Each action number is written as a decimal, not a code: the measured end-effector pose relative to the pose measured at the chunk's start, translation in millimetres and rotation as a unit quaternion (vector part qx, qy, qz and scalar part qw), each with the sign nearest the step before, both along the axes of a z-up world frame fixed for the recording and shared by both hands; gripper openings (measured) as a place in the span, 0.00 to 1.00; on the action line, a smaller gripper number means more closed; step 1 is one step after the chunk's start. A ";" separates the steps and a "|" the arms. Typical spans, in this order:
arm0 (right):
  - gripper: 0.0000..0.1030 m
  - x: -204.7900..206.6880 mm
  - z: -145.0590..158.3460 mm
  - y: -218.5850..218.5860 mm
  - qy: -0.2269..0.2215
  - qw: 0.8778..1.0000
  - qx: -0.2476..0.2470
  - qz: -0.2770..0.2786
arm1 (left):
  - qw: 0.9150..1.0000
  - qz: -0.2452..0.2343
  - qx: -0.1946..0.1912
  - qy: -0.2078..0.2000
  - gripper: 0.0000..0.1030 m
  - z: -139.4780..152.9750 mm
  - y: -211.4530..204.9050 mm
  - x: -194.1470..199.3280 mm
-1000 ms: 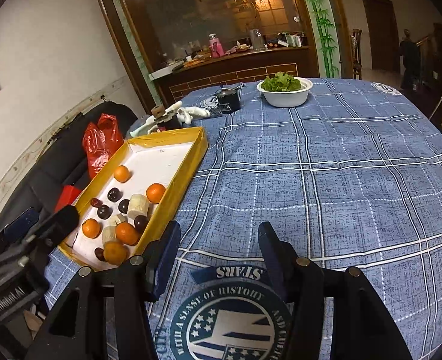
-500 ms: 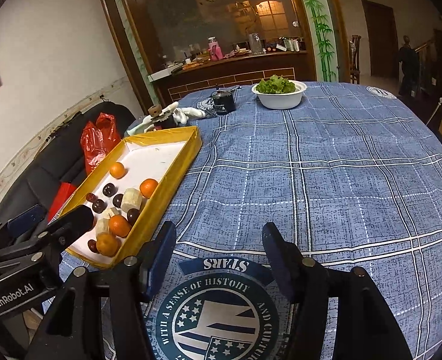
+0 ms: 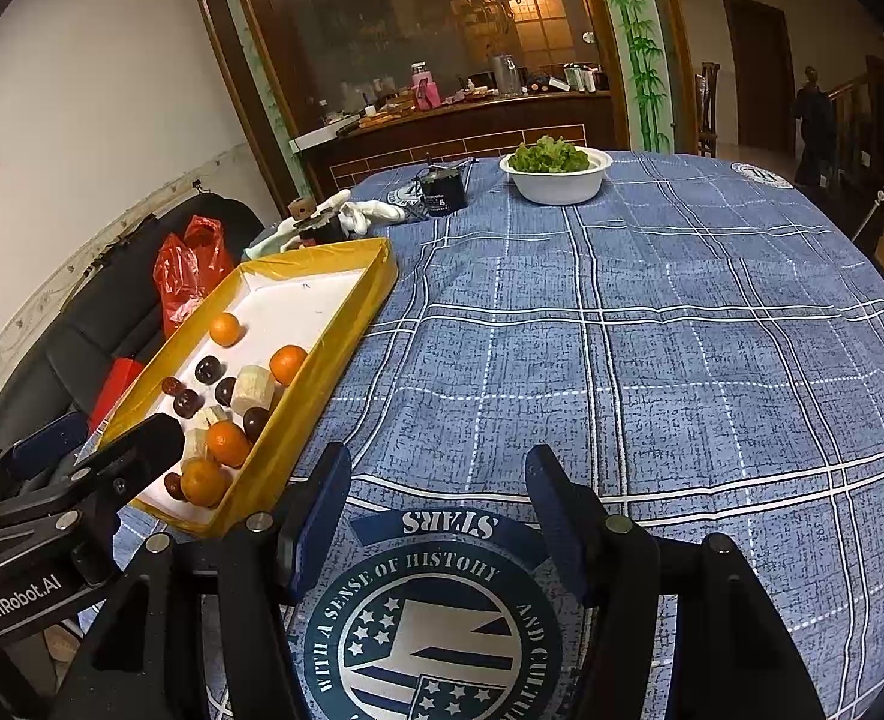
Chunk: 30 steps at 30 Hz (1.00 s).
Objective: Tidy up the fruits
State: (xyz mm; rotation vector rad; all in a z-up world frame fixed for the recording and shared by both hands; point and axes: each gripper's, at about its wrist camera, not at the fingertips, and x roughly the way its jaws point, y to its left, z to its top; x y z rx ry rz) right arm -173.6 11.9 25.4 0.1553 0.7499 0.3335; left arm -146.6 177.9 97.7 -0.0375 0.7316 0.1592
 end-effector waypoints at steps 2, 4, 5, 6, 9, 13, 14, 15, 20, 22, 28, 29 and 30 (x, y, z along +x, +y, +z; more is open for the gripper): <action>0.64 0.7 -1.1 0.1 0.002 1.000 -0.001 0.000 | 1.000 0.000 -0.001 0.001 0.96 -1.5 0.2 0.2; 0.64 0.8 -2.0 0.1 0.003 1.000 -0.001 -0.001 | 1.000 -0.001 -0.002 0.003 0.96 -2.7 0.6 0.8; 0.64 1.0 -2.3 0.2 0.003 1.000 -0.002 -0.001 | 1.000 -0.001 -0.002 0.003 0.96 -3.3 1.0 1.0; 0.64 1.2 -2.6 0.2 0.003 1.000 -0.002 0.000 | 1.000 0.000 -0.002 0.003 0.96 -3.3 0.9 1.0; 0.64 2.0 -3.9 0.3 0.005 1.000 -0.002 -0.001 | 1.000 0.000 -0.003 0.005 0.96 -5.3 0.7 1.6; 0.64 2.5 -6.3 0.0 0.008 1.000 -0.002 -0.002 | 1.000 0.000 -0.005 0.009 0.96 -9.8 0.1 3.0; 0.64 2.8 -6.7 -0.1 0.009 1.000 -0.002 -0.002 | 1.000 0.000 -0.006 0.010 0.96 -10.6 0.0 3.2; 0.64 2.9 -7.0 0.0 0.009 1.000 -0.002 -0.002 | 1.000 -0.001 -0.006 0.011 0.96 -11.4 0.0 3.4; 0.64 3.2 -8.8 0.0 0.011 1.000 -0.003 -0.003 | 1.000 0.000 -0.008 0.014 0.96 -13.3 0.5 4.8; 0.64 3.2 -9.6 0.1 0.012 1.000 -0.004 -0.003 | 1.000 -0.001 -0.010 0.017 0.96 -13.7 1.2 6.0; 0.64 3.7 -10.3 0.4 0.014 1.000 -0.005 -0.004 | 1.000 0.000 -0.016 0.024 0.96 -17.0 2.6 7.0; 0.64 3.6 -10.4 0.5 0.013 1.000 -0.005 -0.005 | 1.000 0.000 -0.016 0.024 0.96 -17.1 2.7 6.9; 0.65 3.5 -10.4 0.6 0.013 1.000 -0.006 -0.005 | 1.000 0.000 -0.016 0.024 0.96 -17.0 2.8 7.0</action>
